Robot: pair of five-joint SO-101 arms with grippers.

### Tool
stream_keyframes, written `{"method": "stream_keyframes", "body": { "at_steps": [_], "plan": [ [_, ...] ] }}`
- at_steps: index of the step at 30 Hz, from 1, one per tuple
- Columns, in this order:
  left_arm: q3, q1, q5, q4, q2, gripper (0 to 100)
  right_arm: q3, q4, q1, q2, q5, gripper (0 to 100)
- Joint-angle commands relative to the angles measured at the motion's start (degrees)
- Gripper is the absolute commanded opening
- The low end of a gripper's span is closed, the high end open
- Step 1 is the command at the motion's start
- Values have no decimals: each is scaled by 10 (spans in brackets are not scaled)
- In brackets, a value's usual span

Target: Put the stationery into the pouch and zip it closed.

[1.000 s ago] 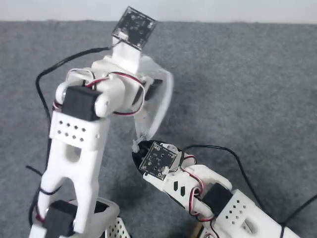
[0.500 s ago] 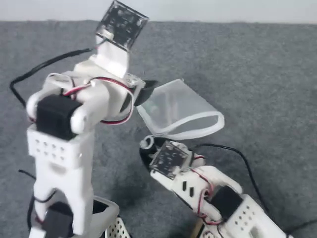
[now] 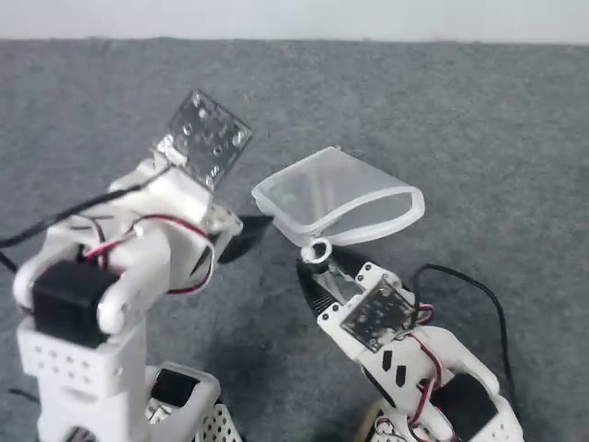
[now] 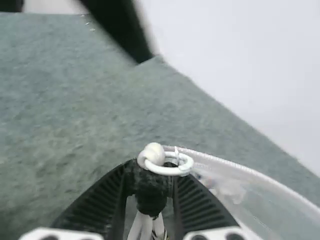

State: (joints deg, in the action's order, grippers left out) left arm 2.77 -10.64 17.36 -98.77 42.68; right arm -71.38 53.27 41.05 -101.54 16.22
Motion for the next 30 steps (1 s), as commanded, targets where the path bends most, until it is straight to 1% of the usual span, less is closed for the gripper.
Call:
{"method": "stream_keyframes", "body": {
  "at_steps": [1, 3, 5, 8, 16, 20, 24, 30],
  "plan": [
    [34, -23, 21, -5, 42, 310, 61, 0, -36, -26, 4, 5],
    [66, -35, 23, 11, 62, 310, 74, 1, -59, -25, -1, 5],
    [108, -54, 25, 35, 84, 310, 81, 1, -81, -25, -22, 5],
    [184, -88, 25, 87, 120, 311, 91, 1, -105, -25, -39, 5],
    [416, -149, 21, 282, 213, 310, 96, 1, -116, -25, -40, 5],
    [507, -177, 19, 375, 246, 310, 96, 2, -114, -25, -40, 5],
    [546, -178, -9, 448, 253, 309, 95, 2, -113, -25, -40, 5],
    [581, -181, -11, 526, 253, 309, 98, 17, -112, -25, -41, 5]
  ]
}}
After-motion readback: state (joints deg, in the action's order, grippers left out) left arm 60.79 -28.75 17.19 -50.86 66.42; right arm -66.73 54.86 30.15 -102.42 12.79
